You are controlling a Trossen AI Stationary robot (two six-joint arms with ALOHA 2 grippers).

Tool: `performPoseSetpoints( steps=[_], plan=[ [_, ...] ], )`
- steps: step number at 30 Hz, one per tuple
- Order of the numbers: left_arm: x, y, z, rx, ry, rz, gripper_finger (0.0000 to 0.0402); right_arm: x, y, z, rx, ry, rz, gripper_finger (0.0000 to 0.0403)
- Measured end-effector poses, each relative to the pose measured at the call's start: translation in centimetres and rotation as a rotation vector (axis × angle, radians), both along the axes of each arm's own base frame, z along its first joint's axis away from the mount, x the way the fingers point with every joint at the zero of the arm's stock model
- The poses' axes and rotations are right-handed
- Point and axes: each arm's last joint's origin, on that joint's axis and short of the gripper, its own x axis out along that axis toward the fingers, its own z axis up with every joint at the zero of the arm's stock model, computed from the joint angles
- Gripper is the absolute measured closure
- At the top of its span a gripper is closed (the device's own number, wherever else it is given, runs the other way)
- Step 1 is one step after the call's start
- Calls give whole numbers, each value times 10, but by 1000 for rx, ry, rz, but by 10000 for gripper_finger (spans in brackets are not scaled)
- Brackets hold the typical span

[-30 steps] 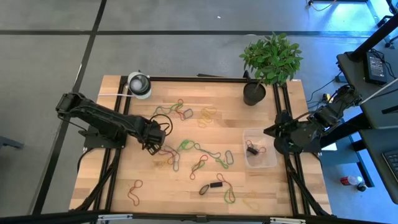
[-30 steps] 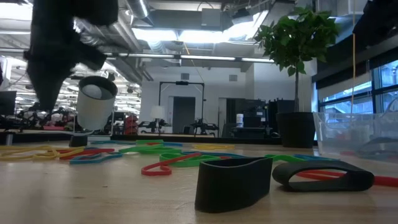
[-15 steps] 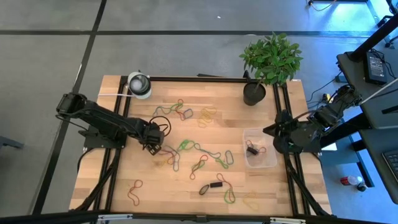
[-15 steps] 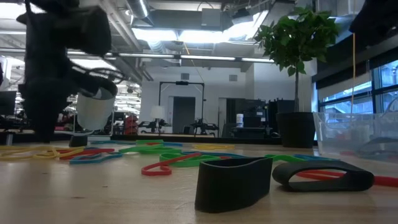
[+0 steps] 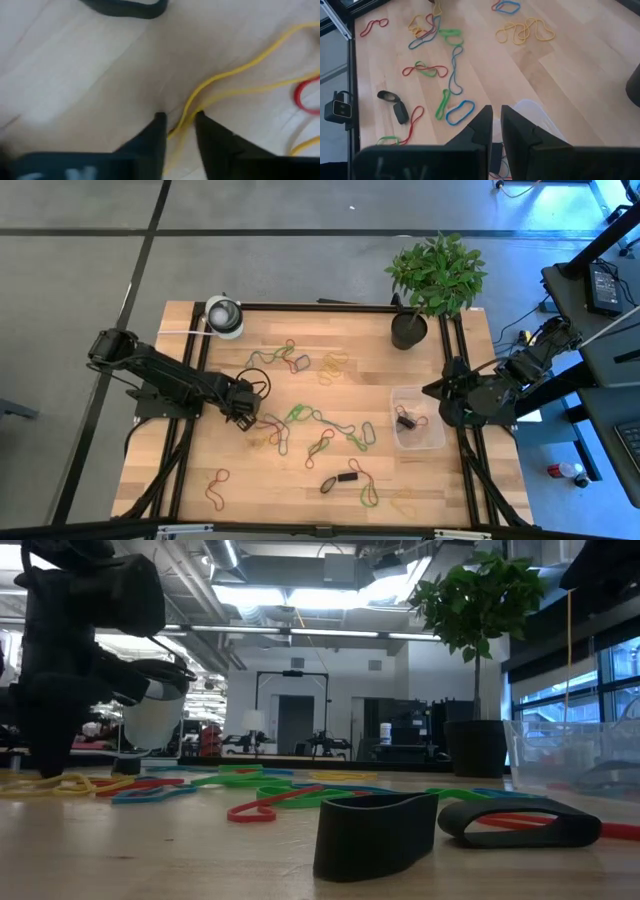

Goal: Pick and place rubber bands into bin
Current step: Put the yellow rubber band into the transparent bin

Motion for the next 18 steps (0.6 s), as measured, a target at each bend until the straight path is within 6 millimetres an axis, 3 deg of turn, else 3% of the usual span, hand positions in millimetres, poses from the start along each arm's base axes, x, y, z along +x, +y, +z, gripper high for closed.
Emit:
performPoseSetpoints(
  steps=[4, 13, 18],
  plan=[
    [5, -3, 5, -2, -18, 20, 391, 0, 0, 0, -12, -1, -1, 360],
    [26, -16, 41, -28, -65, -16, 400, -2, -2, -2, -62, 34, 22, 361],
    [42, -21, 73, -35, -142, -10, 400, -4, -4, -3, -128, 58, 76, 392]
  ],
)
